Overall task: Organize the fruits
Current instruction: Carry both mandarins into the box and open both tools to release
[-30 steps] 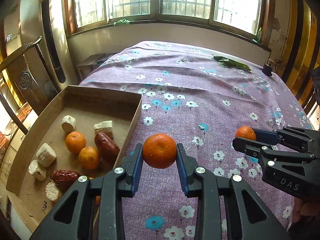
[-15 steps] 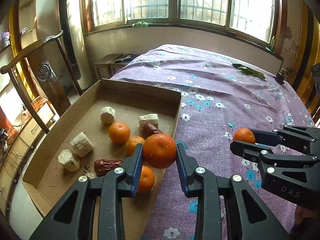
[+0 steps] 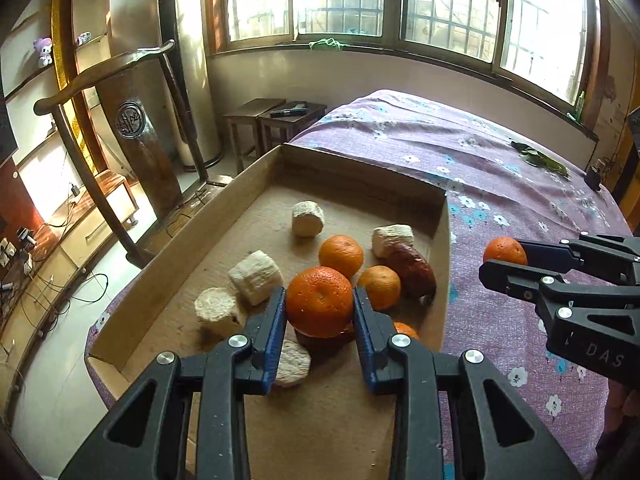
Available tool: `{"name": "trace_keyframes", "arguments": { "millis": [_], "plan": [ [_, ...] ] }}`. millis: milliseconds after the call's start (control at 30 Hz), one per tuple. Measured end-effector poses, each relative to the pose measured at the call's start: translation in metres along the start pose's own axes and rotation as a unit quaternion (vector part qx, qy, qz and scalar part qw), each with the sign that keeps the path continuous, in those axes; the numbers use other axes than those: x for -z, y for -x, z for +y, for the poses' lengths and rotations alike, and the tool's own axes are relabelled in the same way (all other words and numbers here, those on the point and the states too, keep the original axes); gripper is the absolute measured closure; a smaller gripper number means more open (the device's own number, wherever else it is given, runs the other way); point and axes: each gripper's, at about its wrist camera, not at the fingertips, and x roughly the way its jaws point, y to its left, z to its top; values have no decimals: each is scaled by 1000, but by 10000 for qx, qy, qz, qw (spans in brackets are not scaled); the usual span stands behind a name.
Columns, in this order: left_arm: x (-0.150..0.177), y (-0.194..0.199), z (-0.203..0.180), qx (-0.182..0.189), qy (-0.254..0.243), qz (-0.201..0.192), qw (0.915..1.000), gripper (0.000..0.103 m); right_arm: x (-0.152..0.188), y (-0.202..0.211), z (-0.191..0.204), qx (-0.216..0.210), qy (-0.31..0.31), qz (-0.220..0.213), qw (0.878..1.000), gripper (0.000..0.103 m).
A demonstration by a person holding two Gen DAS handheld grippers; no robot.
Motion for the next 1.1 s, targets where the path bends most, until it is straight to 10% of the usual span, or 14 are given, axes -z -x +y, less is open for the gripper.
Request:
{"name": "trace_keyframes", "arguments": {
  "millis": [1100],
  "plan": [
    [-12, -30, 19, 26, 215, 310, 9993, 72, -80, -133, 13, -251, 204, 720, 9969, 65]
  ]
}}
